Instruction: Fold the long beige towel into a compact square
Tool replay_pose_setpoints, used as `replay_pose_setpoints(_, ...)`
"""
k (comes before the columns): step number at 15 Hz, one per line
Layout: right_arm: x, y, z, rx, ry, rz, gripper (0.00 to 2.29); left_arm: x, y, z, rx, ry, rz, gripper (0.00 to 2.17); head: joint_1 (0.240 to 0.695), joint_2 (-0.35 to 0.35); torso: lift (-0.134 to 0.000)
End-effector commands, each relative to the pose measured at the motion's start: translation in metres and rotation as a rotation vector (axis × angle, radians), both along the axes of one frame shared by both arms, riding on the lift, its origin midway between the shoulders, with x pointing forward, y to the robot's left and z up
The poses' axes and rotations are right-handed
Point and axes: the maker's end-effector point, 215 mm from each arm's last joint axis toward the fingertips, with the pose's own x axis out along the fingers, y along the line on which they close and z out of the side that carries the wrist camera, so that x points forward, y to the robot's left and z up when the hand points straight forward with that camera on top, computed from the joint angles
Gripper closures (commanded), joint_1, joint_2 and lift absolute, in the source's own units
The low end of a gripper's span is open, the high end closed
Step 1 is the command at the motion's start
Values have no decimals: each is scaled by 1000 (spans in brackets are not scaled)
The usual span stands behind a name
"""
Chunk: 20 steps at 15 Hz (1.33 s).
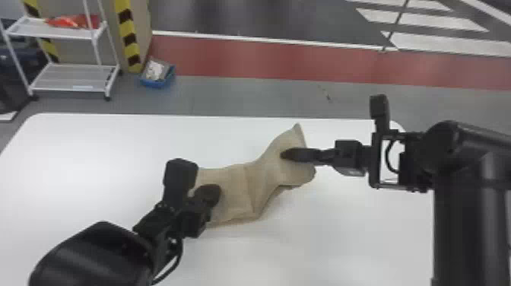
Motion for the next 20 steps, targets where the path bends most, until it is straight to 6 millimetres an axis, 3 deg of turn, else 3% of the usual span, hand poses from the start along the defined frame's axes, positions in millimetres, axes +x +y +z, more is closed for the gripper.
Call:
replay_pose_setpoints(1,4,-13,6,14,-7,-26,1177,1,21,-1,12,18,14,1393,695,-162,-124)
replay_pose_setpoints(4,8,-18,7,-1,-9,-36,1177,-7,25,-3,8,40,-7,1396,695,-156,-124)
replay_pose_setpoints(6,11,-20,6,-7,-3,-44,1177,-10,39,-6,6,47,-1,1396,695,-155,-124)
replay_pose_setpoints(12,21,-48,-5,-5,48,-93,1177,-2,58,10,-22,28,22,1396,695,-140,-124)
replay_pose_setpoints(16,24,-61,-7,-15,62,-107,1177,-7,54,13,-31,48,4,1396,695,-150,-124)
replay_pose_setpoints(20,25,-51,10,56,34,-85,1177,-13,47,-6,-18,85,-7,1409,695,-165,-124)
